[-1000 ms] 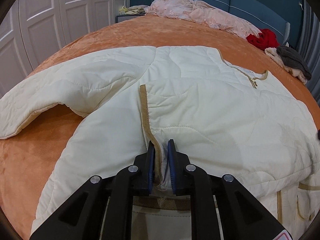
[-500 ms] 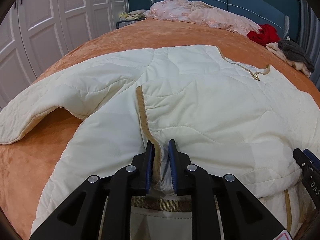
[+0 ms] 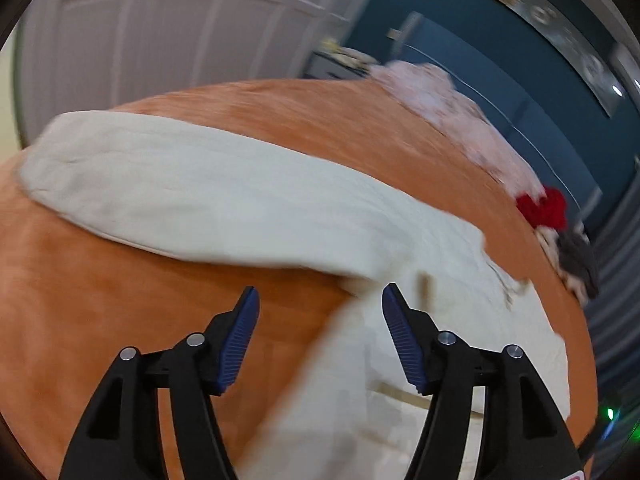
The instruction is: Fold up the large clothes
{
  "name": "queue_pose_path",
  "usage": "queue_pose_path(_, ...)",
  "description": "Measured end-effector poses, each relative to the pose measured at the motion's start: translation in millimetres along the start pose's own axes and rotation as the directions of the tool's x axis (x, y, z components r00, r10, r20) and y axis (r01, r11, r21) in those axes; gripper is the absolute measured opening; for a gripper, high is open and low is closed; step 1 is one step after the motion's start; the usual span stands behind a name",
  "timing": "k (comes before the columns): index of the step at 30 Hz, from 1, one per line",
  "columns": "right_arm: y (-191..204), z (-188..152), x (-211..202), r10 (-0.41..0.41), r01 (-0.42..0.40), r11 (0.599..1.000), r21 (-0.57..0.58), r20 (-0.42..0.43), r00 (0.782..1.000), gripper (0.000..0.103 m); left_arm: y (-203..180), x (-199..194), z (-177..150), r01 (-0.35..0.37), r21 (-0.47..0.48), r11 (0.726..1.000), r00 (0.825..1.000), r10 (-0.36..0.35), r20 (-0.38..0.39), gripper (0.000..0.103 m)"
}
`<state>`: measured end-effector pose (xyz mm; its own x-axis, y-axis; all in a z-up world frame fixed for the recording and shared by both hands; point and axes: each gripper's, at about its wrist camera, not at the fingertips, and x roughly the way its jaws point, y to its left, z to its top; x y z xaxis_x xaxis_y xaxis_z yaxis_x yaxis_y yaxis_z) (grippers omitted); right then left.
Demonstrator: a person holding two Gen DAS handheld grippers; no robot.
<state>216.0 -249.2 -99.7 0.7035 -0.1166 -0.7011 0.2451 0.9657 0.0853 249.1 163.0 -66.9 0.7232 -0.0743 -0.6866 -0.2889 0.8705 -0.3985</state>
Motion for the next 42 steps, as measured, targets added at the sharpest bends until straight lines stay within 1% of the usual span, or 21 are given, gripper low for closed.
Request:
queue_pose_path(2,1.1,-8.5,-14.6,0.006,-0.006,1.0,0.001,0.013,1.0,0.054,49.3,-2.2,18.6,-0.059,-0.081,0.995,0.998,0.058,-0.014,0.064)
queue_pose_path(5,4.9,-24.5,-28.5,-0.005,0.005,1.0,-0.014,0.009,1.0,0.058,135.5,0.5,40.2,-0.174,-0.246,0.954,0.985,0.166,-0.051,0.064)
queue_pose_path(6,5.2,-27.1,-29.4,-0.007,0.007,1.0,-0.014,0.004,1.0,0.058,165.1,-0.4,46.4,-0.193,-0.314,0.93,0.981,0.187,-0.05,0.064)
queue_pose_path(7,5.6,-30.1,-29.5,-0.014,0.014,1.0,-0.011,-0.003,1.0,0.059,185.2,-1.5,51.1,-0.177,-0.36,0.916,0.984,0.178,-0.029,0.062)
queue_pose_path(9,5.7,-31.6,-26.1,-0.035,0.035,0.999,-0.003,-0.017,0.999,0.059,203.6,-4.4,62.2,-0.187,-0.389,0.902,0.979,0.203,0.0,0.062)
queue_pose_path(13,8.0,-33.2,-16.8,-0.069,0.068,0.998,-0.012,-0.04,0.997,0.06,204.7,7.7,80.8,-0.194,-0.365,0.91,0.977,0.214,0.015,0.058)
queue_pose_path(15,12.4,-33.2,-16.4,-0.087,0.086,0.996,-0.035,-0.037,0.995,0.062,196.2,15.5,85.3,-0.206,-0.352,0.913,0.973,0.228,0.021,0.047)
queue_pose_path(17,14.2,-34.7,-15.7,-0.093,0.091,0.995,-0.044,-0.036,0.995,0.063,181.8,20.6,94.9,-0.163,-0.313,0.936,0.984,0.179,0.023,0.013)
queue_pose_path(19,13.2,-34.9,-15.1,-0.09,0.088,0.995,-0.042,-0.038,0.995,0.064,170.6,13.6,104.8,-0.133,-0.274,0.953,0.988,0.15,0.043,0.011)
queue_pose_path(22,10.2,-35.3,-16.0,-0.072,0.071,0.997,-0.028,-0.033,0.997,0.064,119.4,-8.4,128.6,-0.092,-0.133,0.987,0.986,0.109,0.124,0.01)
queue_pose_path(24,7.7,-35.2,-17.7,-0.058,0.057,0.998,-0.016,-0.025,0.998,0.064,69.0,-28.1,141.6,-0.036,-0.023,0.999,0.984,0.039,0.176,0.01)
queue_pose_path(26,6.6,-35.9,-21.8,-0.051,0.051,0.999,-0.001,-0.011,0.999,0.064,22.9,-46.9,145.2,0.02,0.064,0.998,0.978,-0.033,0.206,0.01)
queue_pose_path(29,-0.9,-34.2,-31.1,-0.023,0.023,0.999,0.042,0.017,1.0,0.064,-58.7,-67.4,140.8,0.146,0.181,0.973,0.964,-0.181,0.194,0.01)
queue_pose_path(32,-10.0,-34.4,-38.4,0.013,-0.016,0.995,0.097,0.028,1.0,0.064,-138.5,-76.7,116.7,0.248,0.28,0.927,0.945,-0.295,0.14,0.011)
queue_pose_path(34,-17.7,-37.1,-45.1,0.038,-0.043,0.99,0.136,0.039,0.999,0.064,-193.7,-74.0,88.0,0.324,0.336,0.885,0.927,-0.368,0.074,0.011)
queue_pose_path(36,-21.9,-38.6,-49.0,0.049,-0.056,0.986,0.154,0.045,0.998,0.064,-234.3,-67.5,56.2,0.375,0.369,0.85,0.915,-0.404,0.001,0.013)
queue_pose_path(37,-25.3,-39.2,-51.9,0.057,-0.065,0.985,0.163,0.051,0.997,0.064,-255.3,-60.5,36.0,0.393,0.385,0.835,0.912,-0.408,-0.045,0.016)
queue_pose_path(39,-32.1,-38.3,-56.9,0.069,-0.079,0.981,0.175,0.059,0.996,0.066,-279.3,-46.1,5.4,0.407,0.398,0.822,0.912,-0.392,-0.121,0.034)
queue_pose_path(40,-34.2,-38.3,-59.4,0.071,-0.081,0.981,0.178,0.063,0.996,0.068,-289.4,-34.3,-12.8,0.414,0.397,0.819,0.91,-0.378,-0.169,0.051)
queue_pose_path(41,-38.6,-36.6,-62.0,0.073,-0.084,0.98,0.18,0.069,0.995,0.068,-296.9,-20.4,-34.1,0.412,0.391,0.823,0.91,-0.353,-0.217,0.057)
queue_pose_path(42,-42.9,-34.9,-64.3,0.075,-0.087,0.98,0.181,0.074,0.994,0.068,-298.7,-13.3,-46.9,0.415,0.387,0.823,0.907,-0.341,-0.246,0.057)
